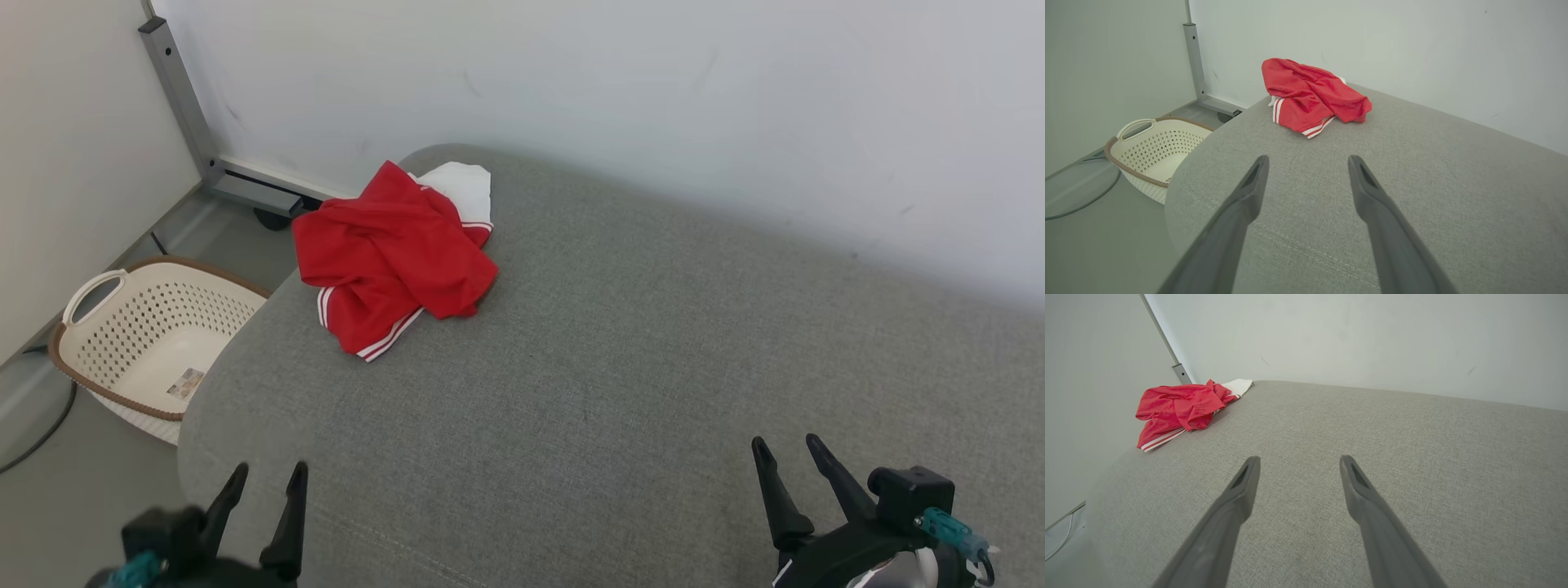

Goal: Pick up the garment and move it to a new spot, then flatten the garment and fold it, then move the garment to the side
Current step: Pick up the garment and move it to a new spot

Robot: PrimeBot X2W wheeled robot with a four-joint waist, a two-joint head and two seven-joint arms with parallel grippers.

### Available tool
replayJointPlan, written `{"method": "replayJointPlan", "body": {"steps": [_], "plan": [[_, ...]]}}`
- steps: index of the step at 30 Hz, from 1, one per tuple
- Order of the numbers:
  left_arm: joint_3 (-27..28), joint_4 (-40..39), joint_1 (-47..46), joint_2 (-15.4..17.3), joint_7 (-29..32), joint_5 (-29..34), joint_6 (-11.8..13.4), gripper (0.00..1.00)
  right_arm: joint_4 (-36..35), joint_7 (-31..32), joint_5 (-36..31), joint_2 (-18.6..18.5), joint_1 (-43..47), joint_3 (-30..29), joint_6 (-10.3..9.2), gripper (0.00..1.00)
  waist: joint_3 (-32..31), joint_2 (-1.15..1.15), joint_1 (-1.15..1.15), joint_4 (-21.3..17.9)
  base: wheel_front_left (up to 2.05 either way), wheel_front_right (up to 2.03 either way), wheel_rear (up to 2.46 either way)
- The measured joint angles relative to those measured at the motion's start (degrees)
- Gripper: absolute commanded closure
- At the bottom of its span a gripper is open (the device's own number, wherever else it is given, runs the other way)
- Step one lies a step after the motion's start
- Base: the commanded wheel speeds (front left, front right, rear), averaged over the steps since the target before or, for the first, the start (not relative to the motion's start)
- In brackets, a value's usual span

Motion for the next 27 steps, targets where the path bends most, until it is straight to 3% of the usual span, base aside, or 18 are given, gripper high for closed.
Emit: {"method": "replayJointPlan", "body": {"steps": [9,14,27], "plan": [[-1.1,12.41,-16.83,-0.32,12.51,-2.66,-1.21,0.0,-7.06,5.24,-4.54,-0.08,-2.07,1.71,0.0,0.0,3.82,0.01,0.0,-0.83,0.0,0.0,0.0],[-0.65,19.84,-26.45,-1.31,17.91,-4.88,-1.29,0.0,-14.14,9.57,-5.69,-2.7,-2.81,2.16,0.0,0.0,7.58,0.01,0.01,-1.86,0.0,0.0,0.0],[1.05,33.44,-41.64,-1.54,24.66,-7.71,-0.52,0.0,-29.77,18.9,-5.81,-7.12,-3.45,4.8,0.0,0.0,16.61,0.01,0.02,-4.33,0.0,0.0,0.0]]}}
